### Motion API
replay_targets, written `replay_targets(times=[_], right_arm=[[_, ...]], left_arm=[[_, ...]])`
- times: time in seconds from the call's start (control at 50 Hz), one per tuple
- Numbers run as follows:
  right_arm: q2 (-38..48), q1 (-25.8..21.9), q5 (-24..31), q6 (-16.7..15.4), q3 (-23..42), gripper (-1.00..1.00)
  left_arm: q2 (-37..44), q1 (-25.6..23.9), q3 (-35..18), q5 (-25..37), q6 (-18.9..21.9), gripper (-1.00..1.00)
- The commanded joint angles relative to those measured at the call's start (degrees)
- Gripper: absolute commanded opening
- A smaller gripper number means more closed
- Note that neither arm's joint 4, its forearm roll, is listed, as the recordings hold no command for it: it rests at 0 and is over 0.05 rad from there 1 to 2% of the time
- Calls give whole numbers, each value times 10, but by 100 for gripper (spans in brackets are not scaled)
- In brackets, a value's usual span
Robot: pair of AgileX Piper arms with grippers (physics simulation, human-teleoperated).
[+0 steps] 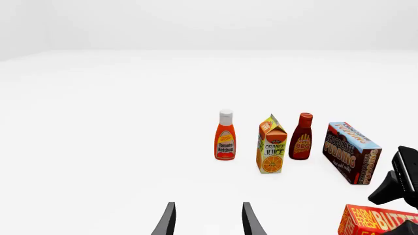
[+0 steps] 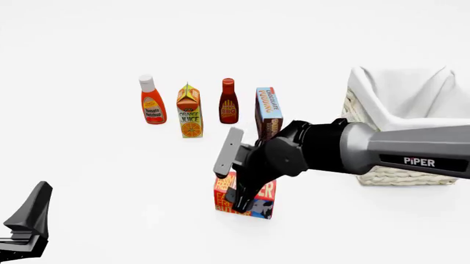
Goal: Pick the butter and place it in the basket.
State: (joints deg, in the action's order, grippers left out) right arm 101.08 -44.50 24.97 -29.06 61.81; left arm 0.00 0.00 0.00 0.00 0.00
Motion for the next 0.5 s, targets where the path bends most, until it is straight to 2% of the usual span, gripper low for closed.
replay_targets(times=[0.02,0.5], right_arm=[[10,-2,-7,4,-1,100],[23,-1,-21,8,-4,100]], left_arm=[[0,0,0,0,0,100],[0,0,0,0,0,100]])
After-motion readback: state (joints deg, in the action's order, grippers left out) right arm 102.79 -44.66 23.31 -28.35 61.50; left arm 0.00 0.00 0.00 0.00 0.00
